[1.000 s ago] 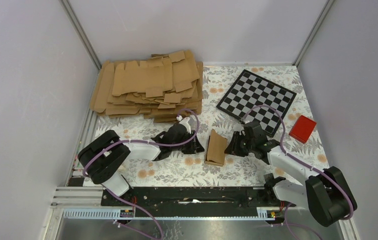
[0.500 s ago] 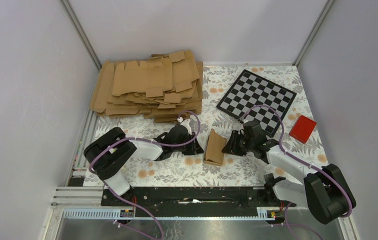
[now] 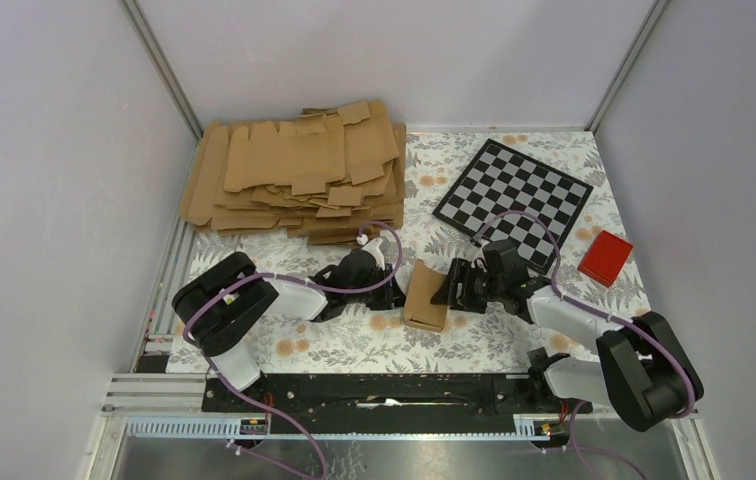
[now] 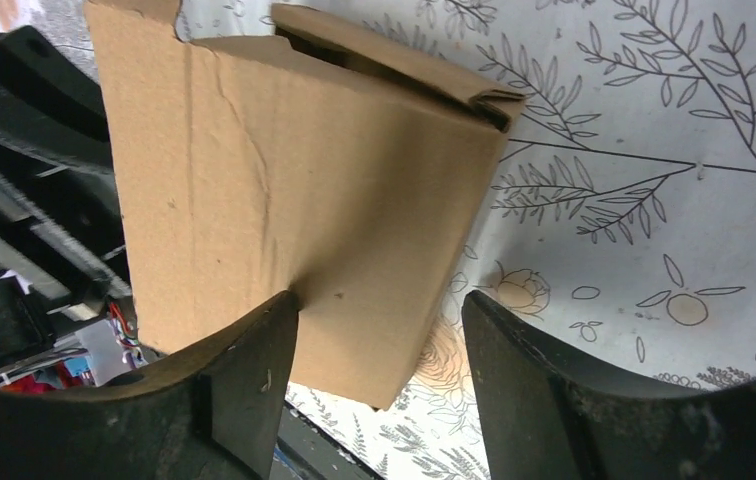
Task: Fold the paper box
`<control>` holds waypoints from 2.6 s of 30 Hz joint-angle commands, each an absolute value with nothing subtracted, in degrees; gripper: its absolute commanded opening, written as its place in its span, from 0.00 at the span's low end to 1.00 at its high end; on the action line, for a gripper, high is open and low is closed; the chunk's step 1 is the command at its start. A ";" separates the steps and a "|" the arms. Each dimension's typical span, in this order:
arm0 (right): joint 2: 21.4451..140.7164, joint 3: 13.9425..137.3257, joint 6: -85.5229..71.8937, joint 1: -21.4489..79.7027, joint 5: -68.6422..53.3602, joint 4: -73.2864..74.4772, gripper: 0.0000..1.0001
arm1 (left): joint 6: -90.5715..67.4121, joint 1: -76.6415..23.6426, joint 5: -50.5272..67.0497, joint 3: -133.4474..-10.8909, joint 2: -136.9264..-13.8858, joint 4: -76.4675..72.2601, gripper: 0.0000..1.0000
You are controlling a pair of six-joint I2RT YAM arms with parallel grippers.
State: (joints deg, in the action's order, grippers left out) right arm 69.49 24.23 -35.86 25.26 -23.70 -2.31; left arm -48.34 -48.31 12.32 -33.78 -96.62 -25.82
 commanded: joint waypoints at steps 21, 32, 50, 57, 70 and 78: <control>77.22 26.67 -30.14 25.58 -19.34 -0.76 0.49 | -47.68 -46.86 3.78 -27.90 -86.00 -20.07 0.14; 70.56 27.40 -29.69 25.58 -18.39 -0.71 0.51 | -45.39 -46.24 -2.05 -22.29 -75.74 -21.44 0.00; 78.68 31.94 -32.16 27.24 -21.49 -5.95 0.50 | -44.43 -43.24 -4.70 -17.10 -64.02 -19.84 0.00; 79.22 35.23 -31.23 27.86 -21.13 -5.04 0.56 | -43.00 -40.47 -0.57 -16.39 -60.01 -17.98 0.00; 57.20 26.33 -33.09 27.44 -8.07 3.93 1.00 | -45.71 -39.55 -1.69 -15.00 -56.04 -17.11 0.00; 51.25 22.43 -34.63 27.25 -11.78 3.98 1.00 | -47.92 -38.97 -0.38 -14.98 -60.77 -21.78 0.00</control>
